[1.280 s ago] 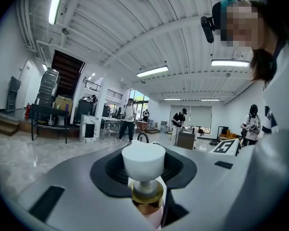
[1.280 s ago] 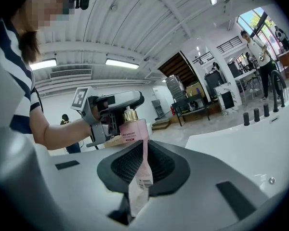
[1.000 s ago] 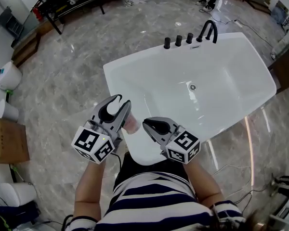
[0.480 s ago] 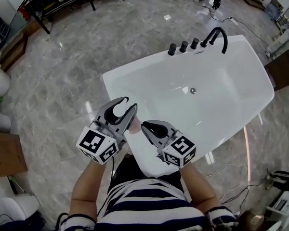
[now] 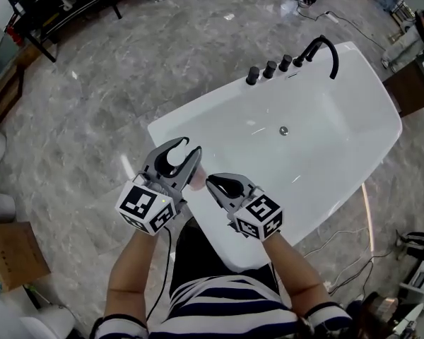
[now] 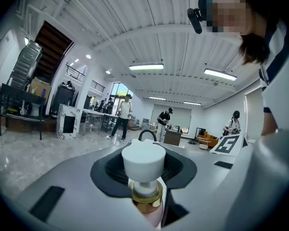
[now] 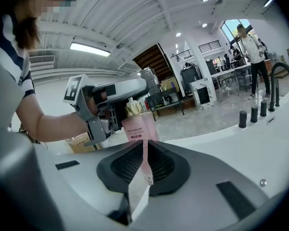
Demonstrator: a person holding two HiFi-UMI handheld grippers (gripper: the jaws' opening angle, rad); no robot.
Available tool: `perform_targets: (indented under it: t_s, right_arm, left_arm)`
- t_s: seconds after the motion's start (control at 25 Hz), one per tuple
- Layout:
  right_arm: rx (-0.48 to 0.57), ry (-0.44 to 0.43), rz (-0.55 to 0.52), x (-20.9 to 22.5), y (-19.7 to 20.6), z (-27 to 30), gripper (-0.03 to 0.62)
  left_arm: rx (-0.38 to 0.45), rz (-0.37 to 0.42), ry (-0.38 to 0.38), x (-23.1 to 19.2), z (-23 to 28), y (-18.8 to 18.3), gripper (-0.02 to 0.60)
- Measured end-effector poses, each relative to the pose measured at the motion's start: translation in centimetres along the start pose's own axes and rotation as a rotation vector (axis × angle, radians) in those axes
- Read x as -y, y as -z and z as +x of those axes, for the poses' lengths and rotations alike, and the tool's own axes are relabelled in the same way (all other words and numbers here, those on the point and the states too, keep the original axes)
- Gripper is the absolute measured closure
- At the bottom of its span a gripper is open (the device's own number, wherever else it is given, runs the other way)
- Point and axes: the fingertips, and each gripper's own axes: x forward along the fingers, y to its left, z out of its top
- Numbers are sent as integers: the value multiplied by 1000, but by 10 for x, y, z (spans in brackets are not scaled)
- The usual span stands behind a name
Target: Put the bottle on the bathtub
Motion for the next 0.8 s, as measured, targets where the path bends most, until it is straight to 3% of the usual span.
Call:
perform_targets:
  t_s: [0.2,0.24,0.32,0.8]
  right_arm:
    - [6,40,18,16,-3,35,562]
    - [7,43,20,18,-4,42,551]
    - [-1,40,18,21,-6,56,456]
    - [-40,73,-65,59,-12,127,361]
  left_arm:
    - [-13,2,10,-34,13,6,442]
    - [-15,2,13,-40,15,7,442]
    - [-19,4,19,-50,20,8,442]
    - [-44,6,44,-106,54,21,442]
